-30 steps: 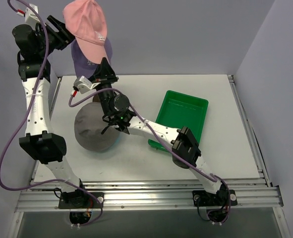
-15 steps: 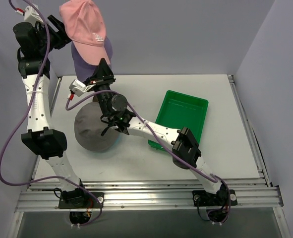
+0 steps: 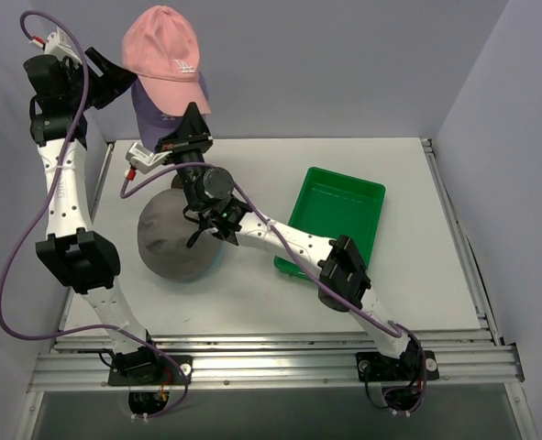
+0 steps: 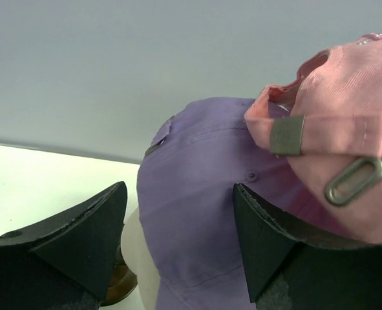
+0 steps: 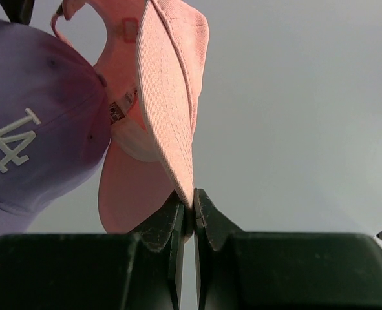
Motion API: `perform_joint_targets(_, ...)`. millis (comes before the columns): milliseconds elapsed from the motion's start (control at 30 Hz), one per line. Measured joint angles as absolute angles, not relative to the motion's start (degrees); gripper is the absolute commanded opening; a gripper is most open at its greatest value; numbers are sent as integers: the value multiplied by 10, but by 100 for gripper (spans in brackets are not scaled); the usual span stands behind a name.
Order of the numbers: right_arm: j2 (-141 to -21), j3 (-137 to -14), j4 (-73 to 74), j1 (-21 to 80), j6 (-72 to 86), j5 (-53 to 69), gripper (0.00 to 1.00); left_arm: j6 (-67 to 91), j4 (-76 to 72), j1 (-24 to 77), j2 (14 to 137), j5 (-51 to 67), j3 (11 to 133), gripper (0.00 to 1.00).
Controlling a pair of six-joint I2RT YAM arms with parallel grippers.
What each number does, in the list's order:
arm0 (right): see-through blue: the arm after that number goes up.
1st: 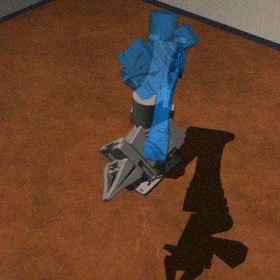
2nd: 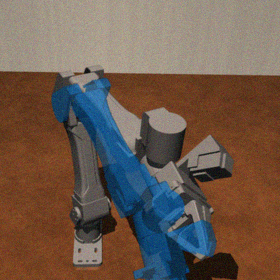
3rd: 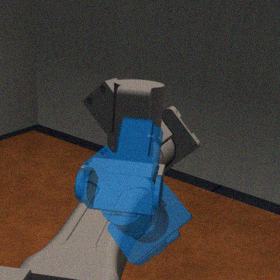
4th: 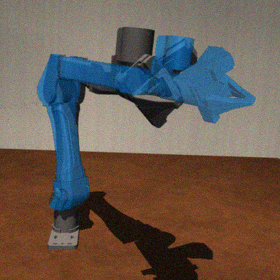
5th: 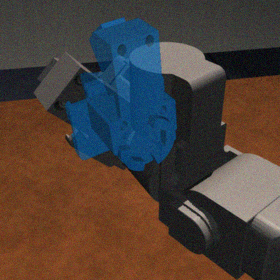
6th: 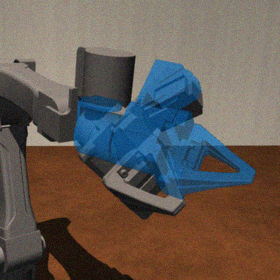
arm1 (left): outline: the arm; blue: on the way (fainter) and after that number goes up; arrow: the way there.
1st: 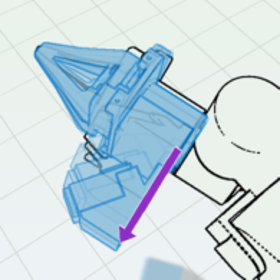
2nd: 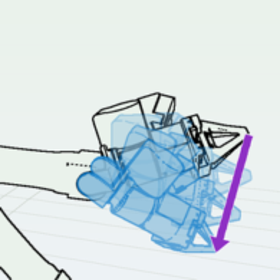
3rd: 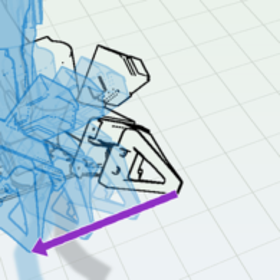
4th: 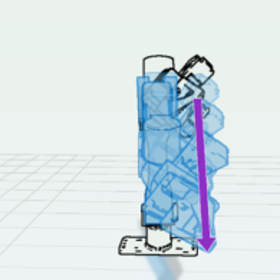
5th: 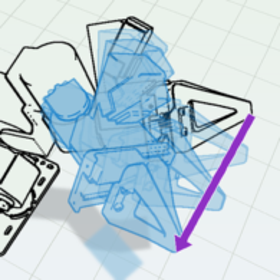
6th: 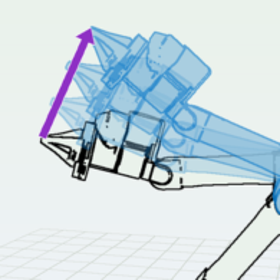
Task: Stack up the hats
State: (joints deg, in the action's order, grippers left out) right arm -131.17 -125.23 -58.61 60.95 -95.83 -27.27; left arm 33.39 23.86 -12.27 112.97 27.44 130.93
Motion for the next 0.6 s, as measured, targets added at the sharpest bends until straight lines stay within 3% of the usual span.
perform_joint_targets(600, -1328, -1247, -533, 610, -1027, -302, 0, 349, 251, -175, 1108, 275, 1193, 75)
